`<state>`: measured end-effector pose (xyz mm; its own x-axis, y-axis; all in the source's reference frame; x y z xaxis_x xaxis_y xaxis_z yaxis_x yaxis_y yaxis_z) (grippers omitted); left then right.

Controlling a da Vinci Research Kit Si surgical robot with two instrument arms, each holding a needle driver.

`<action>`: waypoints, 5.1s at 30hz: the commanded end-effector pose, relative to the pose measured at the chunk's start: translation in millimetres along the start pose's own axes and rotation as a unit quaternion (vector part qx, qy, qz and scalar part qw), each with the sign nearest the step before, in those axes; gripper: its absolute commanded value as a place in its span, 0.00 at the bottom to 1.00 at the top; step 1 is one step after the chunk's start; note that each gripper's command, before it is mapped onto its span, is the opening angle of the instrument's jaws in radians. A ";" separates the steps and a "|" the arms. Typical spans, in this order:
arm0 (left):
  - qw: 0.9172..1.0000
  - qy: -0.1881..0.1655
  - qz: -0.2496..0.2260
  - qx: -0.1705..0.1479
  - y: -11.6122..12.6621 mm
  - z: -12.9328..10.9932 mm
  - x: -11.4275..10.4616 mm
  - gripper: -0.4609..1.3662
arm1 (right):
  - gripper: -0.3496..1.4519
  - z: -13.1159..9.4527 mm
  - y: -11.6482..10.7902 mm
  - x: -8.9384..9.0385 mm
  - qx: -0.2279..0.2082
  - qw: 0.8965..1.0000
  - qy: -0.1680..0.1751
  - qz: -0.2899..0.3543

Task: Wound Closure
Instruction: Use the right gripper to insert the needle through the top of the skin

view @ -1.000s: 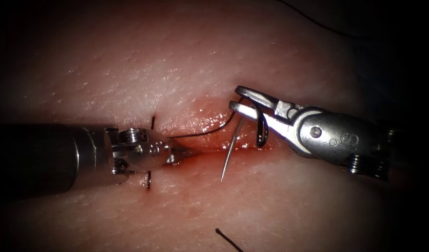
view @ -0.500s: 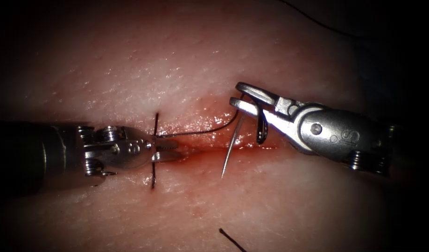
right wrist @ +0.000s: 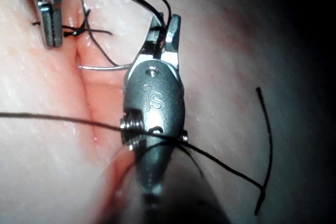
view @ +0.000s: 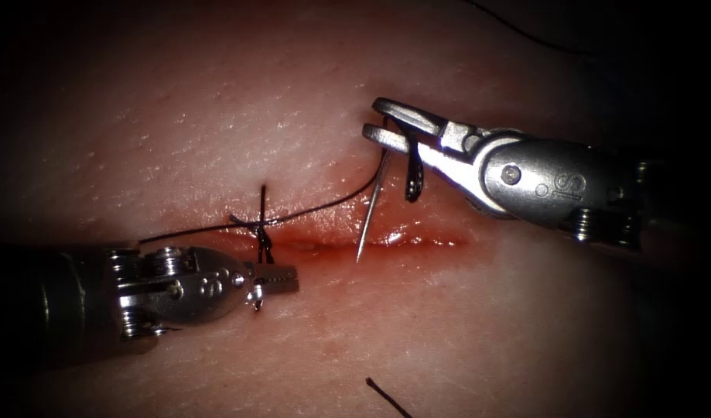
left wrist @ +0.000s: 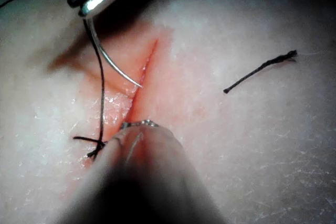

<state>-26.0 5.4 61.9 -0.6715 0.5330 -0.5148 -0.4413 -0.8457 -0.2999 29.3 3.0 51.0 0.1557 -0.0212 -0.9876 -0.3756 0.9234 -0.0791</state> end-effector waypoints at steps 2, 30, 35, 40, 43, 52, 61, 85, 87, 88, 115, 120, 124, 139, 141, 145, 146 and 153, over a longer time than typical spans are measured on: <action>1.000 0.001 0.001 -0.001 0.1 0.2 -0.2 0.13 | 0.00 0.3 0.3 -0.1 -0.002 1.000 0.002 -0.007; 1.000 0.015 0.007 -0.013 2.0 1.7 -2.2 0.06 | 0.00 4.3 -0.5 -2.6 0.039 0.990 0.042 -0.131; 1.000 0.015 0.007 -0.013 2.0 1.6 -2.3 0.06 | 0.00 4.0 -0.6 -3.3 0.040 0.989 0.044 -0.139; 1.000 0.015 0.007 -0.014 2.0 1.5 -2.4 0.06 | 0.00 4.1 -0.4 -3.2 0.039 0.986 0.044 -0.156; 1.000 0.016 0.008 -0.014 2.0 1.4 -2.5 0.06 | 0.00 4.0 -0.5 -3.3 0.039 0.984 0.045 -0.165; 1.000 0.016 0.008 -0.015 1.9 1.3 -2.5 0.06 | 0.00 3.5 -1.9 -4.1 0.039 0.982 0.051 -0.180; 1.000 0.016 0.007 -0.016 1.7 1.2 -2.3 0.06 | 0.00 3.1 -3.2 -4.7 0.039 0.976 0.057 -0.206; 1.000 0.015 0.005 -0.020 1.3 1.1 -2.6 0.06 | 0.00 0.0 -11.6 -8.1 0.040 0.952 0.097 -0.286; 1.000 0.017 0.005 -0.019 1.3 1.1 -2.6 0.06 | 0.00 -0.1 -11.9 -8.5 0.040 0.952 0.091 -0.289; 1.000 0.017 0.005 -0.019 1.3 1.1 -2.6 0.06 | 0.00 -0.2 -12.1 -8.8 0.040 0.952 0.088 -0.290; 1.000 0.020 0.002 -0.019 1.1 1.2 -2.6 0.06 | 0.00 -1.0 -13.7 -13.6 0.036 0.973 0.040 -0.225; 0.999 0.034 -0.001 -0.015 0.3 1.9 -2.9 0.06 | 0.00 -0.5 -11.0 -10.0 0.030 0.975 0.046 -0.214; 0.999 0.036 -0.002 -0.017 -0.2 2.5 -3.1 0.07 | 0.00 0.1 -8.2 -7.3 0.031 0.974 0.050 -0.221; 0.999 0.037 -0.016 -0.017 -0.6 6.0 -6.2 0.06 | 0.00 1.6 -4.0 -5.4 0.030 0.979 0.054 -0.193; 0.999 0.033 -0.016 -0.018 -0.2 6.0 -6.8 0.06 | 0.00 1.9 -3.3 -5.5 0.030 0.985 0.050 -0.165; 0.999 0.031 -0.015 -0.020 0.0 5.6 -7.6 0.06 | 0.00 2.6 -1.9 -5.5 0.031 0.993 0.043 -0.105; 0.999 0.031 -0.015 -0.020 0.1 5.5 -7.8 0.06 | 0.00 2.7 -1.6 -5.5 0.031 0.994 0.042 -0.092; 0.999 0.032 -0.015 -0.024 0.0 4.6 -8.8 0.06 | 0.00 3.9 0.3 -5.9 0.019 1.000 0.019 0.009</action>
<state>-22.8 0.8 70.1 -0.6187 0.5565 -0.5545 -0.4363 -0.8304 -0.3465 31.8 5.6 57.4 0.1109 0.0056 -0.9938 -0.3507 0.9359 -0.0338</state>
